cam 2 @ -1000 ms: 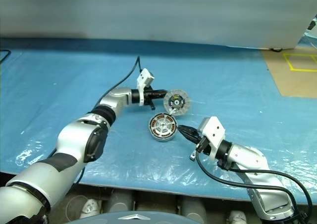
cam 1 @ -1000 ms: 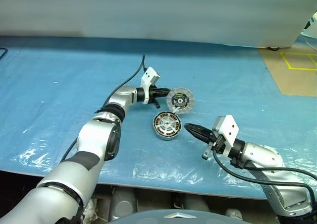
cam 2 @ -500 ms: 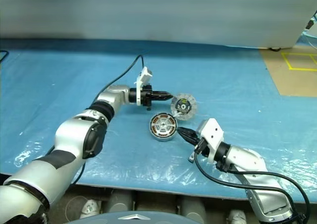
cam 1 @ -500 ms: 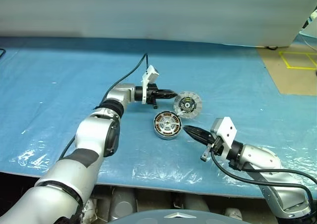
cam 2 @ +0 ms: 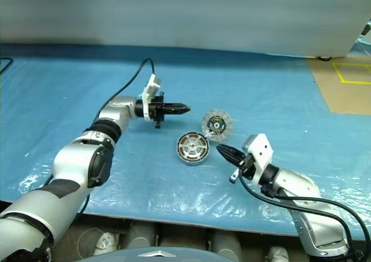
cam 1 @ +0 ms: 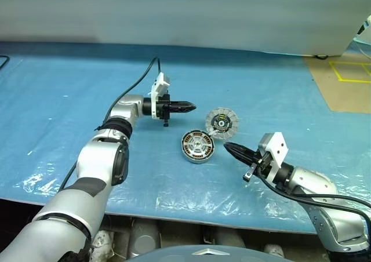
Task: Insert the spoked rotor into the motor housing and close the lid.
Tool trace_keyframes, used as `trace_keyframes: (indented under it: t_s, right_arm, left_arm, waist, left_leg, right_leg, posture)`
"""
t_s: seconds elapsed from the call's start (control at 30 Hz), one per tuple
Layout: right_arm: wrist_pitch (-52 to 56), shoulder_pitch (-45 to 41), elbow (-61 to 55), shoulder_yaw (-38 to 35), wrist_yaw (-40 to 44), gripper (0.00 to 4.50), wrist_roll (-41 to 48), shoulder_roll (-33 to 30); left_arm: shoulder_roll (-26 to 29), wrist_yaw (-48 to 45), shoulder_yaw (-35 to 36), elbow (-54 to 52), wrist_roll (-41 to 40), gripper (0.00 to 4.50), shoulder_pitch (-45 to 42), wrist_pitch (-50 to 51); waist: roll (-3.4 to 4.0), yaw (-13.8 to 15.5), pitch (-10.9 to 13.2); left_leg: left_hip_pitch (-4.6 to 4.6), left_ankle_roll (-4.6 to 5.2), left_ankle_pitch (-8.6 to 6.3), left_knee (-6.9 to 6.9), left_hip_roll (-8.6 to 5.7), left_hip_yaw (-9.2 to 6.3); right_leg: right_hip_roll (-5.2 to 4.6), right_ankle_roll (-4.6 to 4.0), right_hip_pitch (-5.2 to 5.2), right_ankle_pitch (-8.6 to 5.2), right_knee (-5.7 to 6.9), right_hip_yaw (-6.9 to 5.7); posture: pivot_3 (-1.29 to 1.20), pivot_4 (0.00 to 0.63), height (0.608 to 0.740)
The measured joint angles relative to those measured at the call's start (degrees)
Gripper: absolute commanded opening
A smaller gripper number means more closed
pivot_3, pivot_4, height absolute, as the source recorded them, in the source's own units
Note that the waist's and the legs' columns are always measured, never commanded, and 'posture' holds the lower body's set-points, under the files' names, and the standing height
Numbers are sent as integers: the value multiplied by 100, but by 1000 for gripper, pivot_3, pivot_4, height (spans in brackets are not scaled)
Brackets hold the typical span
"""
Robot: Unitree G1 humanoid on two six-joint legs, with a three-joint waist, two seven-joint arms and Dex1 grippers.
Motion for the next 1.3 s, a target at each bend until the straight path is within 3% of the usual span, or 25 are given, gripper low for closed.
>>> trace_keyframes:
  t_s: [0.3,0.5,0.83,1.3]
  right_arm:
    - [174,137,601,-80,-168,0,-225,-98]
    - [341,-250,904,-331,-736,0,-308,150]
    - [393,-881,1268,-165,-991,0,-378,547]
    - [201,-1244,1834,-52,-714,0,-611,537]
  left_arm:
    - [-150,171,-100,-477,-168,17,358,-166]
    - [-201,-81,-372,-1433,-340,17,819,43]
    - [267,168,-758,-3623,-632,17,2062,858]
    - [651,950,-860,-4890,-970,17,3062,1266]
  waist:
    - [0,2,0]
    - [1,-34,-1]
    - [9,-37,-5]
    - [13,-59,-7]
  left_leg:
    - [-6,8,4,1,0,0]
    - [-7,13,7,-2,4,6]
    - [-5,30,16,-4,11,14]
    - [1,40,22,-3,14,28]
  right_leg:
    - [-2,-2,0,-1,0,-3]
    - [-1,-17,0,-9,5,-3]
    - [-2,-38,-7,-21,7,-10]
    - [-1,-42,-9,-24,8,-6]
  posture:
    - [0,150,740]
    - [0,150,740]
    - [0,150,740]
    - [0,150,740]
